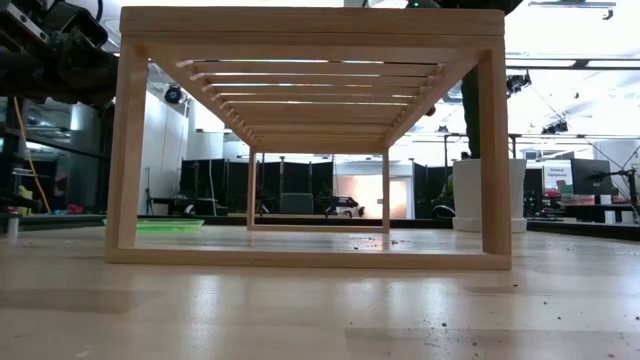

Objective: Place and stack plates onto a shelf
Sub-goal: Put the right green plate on the shelf

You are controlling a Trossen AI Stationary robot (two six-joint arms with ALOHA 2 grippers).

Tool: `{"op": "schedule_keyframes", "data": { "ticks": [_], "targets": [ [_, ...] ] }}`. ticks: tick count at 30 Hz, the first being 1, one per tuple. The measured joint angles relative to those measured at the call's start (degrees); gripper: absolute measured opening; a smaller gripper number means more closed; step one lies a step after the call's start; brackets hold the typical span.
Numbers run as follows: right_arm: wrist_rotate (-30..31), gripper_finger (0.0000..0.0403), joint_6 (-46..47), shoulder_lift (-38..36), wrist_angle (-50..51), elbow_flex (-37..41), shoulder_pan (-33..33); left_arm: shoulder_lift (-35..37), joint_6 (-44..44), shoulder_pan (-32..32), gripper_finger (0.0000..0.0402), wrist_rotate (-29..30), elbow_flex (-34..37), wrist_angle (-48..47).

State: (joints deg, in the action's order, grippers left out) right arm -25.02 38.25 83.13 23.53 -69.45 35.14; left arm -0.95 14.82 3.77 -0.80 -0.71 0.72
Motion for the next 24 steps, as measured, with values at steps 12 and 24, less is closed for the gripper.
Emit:
{"op": "schedule_keyframes", "data": {
  "ticks": [12,24],
  "targets": [
    [-2.6,0.0000,-4.0,-1.8,4.1,0.0,3.7,0.0,0.0,0.0,0.0003,0.0,0.0,0.0],
    [-2.1,0.0000,3.4,6.4,-6.8,0.0,-0.8,0.0,0.0,0.0,0.0003,0.0,0.0,0.0]
  ]
}}
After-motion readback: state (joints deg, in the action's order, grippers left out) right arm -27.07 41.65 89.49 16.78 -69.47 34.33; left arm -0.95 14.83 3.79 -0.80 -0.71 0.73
